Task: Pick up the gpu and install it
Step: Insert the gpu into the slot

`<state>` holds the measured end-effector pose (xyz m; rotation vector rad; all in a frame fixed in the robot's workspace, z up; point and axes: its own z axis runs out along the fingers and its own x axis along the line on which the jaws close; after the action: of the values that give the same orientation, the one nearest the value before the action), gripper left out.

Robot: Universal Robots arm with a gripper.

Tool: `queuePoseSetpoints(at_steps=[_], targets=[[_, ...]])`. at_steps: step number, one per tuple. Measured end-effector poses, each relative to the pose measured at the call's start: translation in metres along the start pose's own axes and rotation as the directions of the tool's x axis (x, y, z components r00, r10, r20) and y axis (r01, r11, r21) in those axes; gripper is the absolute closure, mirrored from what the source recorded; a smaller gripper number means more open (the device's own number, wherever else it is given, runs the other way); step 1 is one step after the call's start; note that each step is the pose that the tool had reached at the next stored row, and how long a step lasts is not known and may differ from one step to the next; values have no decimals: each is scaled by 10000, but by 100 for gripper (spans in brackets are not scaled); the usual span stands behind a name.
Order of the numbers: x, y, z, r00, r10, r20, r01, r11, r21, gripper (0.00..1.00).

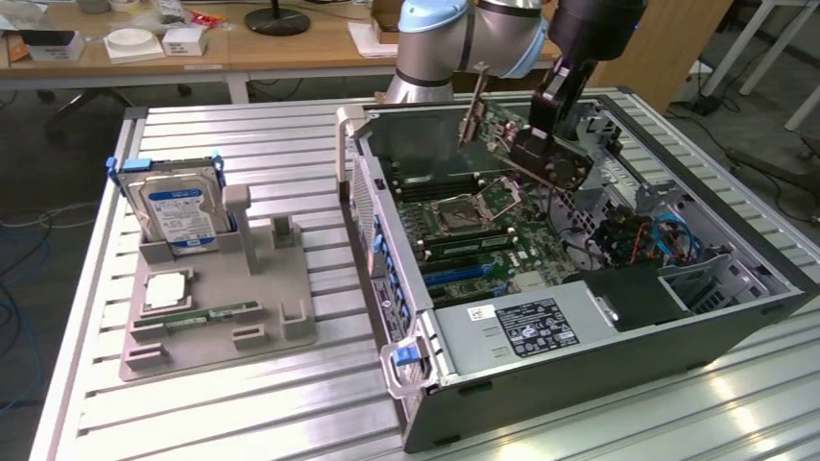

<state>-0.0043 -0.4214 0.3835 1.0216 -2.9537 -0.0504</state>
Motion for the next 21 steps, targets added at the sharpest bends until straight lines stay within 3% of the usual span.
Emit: queuePoseSetpoints(at_steps=[11, 21], targets=[[0, 0, 1, 9953, -962, 49, 962, 9953, -91, 74], [0, 0, 0, 9790, -2037, 38, 2037, 9790, -120, 74]])
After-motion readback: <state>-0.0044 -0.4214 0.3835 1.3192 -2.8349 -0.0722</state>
